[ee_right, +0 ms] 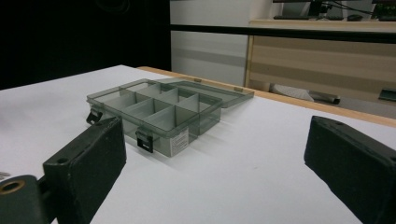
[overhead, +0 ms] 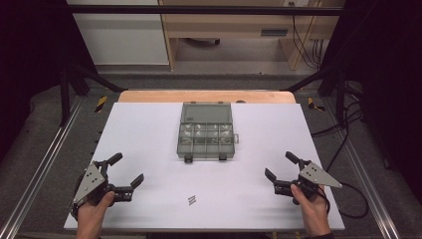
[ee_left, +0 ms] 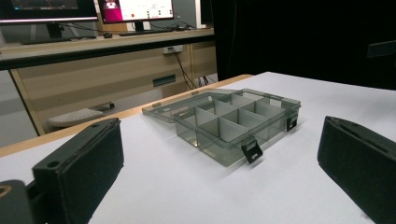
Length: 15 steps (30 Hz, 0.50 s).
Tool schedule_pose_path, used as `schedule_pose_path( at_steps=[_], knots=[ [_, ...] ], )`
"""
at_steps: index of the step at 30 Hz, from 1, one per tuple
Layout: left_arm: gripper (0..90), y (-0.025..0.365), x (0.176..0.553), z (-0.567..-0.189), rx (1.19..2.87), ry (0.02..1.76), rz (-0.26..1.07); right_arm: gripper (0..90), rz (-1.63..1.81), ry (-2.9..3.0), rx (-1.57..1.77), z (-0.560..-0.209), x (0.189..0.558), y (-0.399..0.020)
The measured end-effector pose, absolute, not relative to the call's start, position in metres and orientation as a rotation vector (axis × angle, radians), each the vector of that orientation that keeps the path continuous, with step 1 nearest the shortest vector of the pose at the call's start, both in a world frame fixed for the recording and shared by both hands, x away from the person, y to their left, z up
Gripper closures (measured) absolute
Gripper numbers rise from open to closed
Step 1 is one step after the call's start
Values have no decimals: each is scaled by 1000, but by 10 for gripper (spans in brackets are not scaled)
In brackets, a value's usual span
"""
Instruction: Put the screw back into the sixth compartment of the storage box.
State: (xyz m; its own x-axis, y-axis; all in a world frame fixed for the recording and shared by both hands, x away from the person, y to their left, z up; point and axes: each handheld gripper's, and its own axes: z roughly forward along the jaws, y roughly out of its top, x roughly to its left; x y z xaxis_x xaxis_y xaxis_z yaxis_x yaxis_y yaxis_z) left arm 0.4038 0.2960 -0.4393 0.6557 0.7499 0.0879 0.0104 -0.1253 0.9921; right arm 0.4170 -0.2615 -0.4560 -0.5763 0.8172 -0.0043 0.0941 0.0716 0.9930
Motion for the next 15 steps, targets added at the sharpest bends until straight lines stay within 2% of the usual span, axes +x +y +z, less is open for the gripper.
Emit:
schedule_pose_path(
  at_steps=[10,15],
  knots=[
    [4,288,401,-439,1631,630,668,41,1526,1755,901,-456,415,-261],
    [6,252,395,-434,1757,514,559,40,1515,1752,902,-456,415,-261]
  ],
)
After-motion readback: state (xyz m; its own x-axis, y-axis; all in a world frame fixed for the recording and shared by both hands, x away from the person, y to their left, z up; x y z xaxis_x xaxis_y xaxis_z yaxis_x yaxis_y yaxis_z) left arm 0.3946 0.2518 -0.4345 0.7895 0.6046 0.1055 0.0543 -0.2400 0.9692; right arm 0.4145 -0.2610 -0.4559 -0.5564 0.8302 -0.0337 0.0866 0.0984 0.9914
